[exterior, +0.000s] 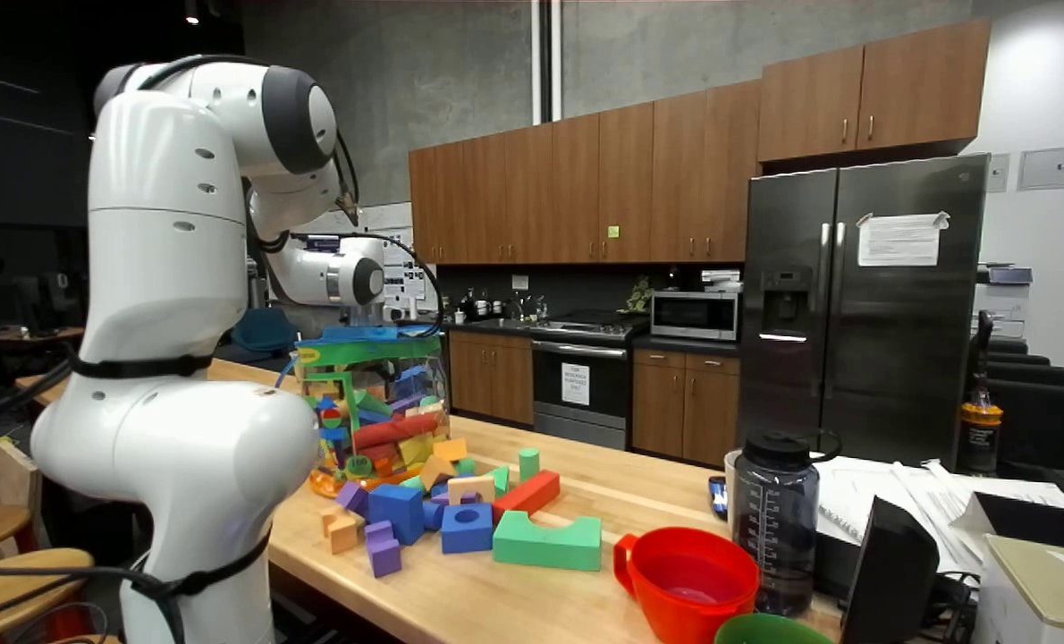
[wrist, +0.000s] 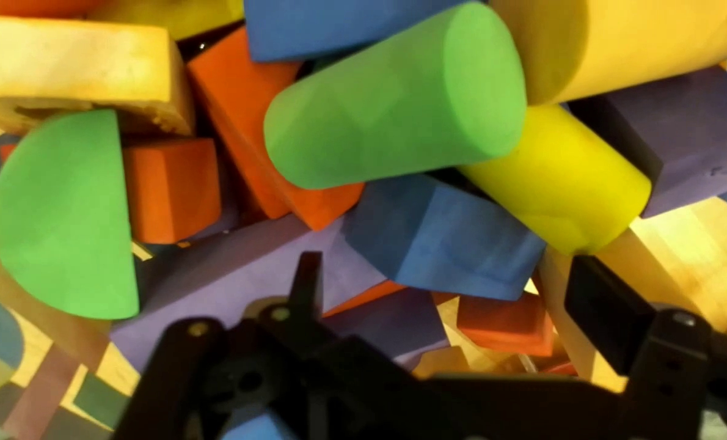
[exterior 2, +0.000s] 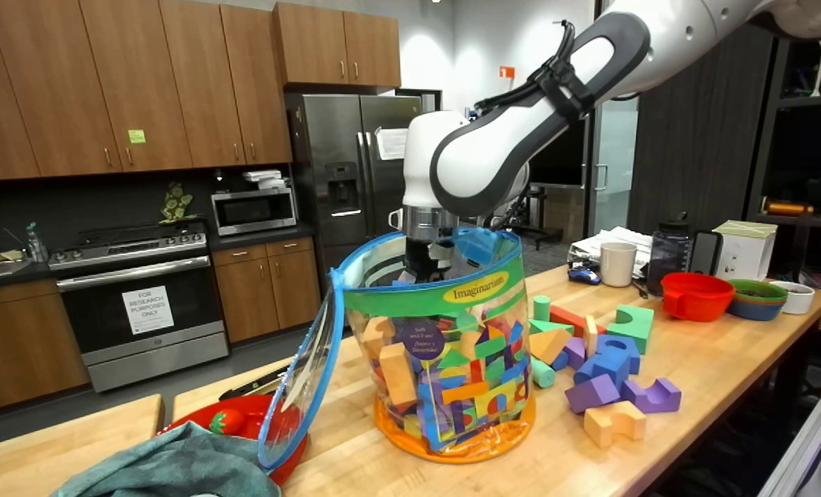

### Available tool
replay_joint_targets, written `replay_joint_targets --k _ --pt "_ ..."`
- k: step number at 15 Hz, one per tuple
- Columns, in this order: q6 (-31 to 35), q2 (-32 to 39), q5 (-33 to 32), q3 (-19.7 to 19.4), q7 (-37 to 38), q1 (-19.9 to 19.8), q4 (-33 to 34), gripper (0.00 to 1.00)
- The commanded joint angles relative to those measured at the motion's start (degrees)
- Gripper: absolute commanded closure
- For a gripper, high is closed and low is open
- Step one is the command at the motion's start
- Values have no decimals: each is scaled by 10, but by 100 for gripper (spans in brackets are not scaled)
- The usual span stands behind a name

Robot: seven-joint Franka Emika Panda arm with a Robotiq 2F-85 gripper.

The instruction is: Pick up one blue rectangular block and put it on the table, pick up one green cylindrical block and put it on the table

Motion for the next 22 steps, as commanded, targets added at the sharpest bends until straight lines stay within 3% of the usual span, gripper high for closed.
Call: replay_joint_targets --k 1,17,18,20,22 --pt "22 -18 -4 2 13 4 -35 0" --pt "25 -18 3 4 32 2 -59 1" --pt "26 -18 4 4 31 1 -59 24" --pt "24 -19 3 3 31 1 -58 27" --pt "25 -19 2 2 29 0 -56 40"
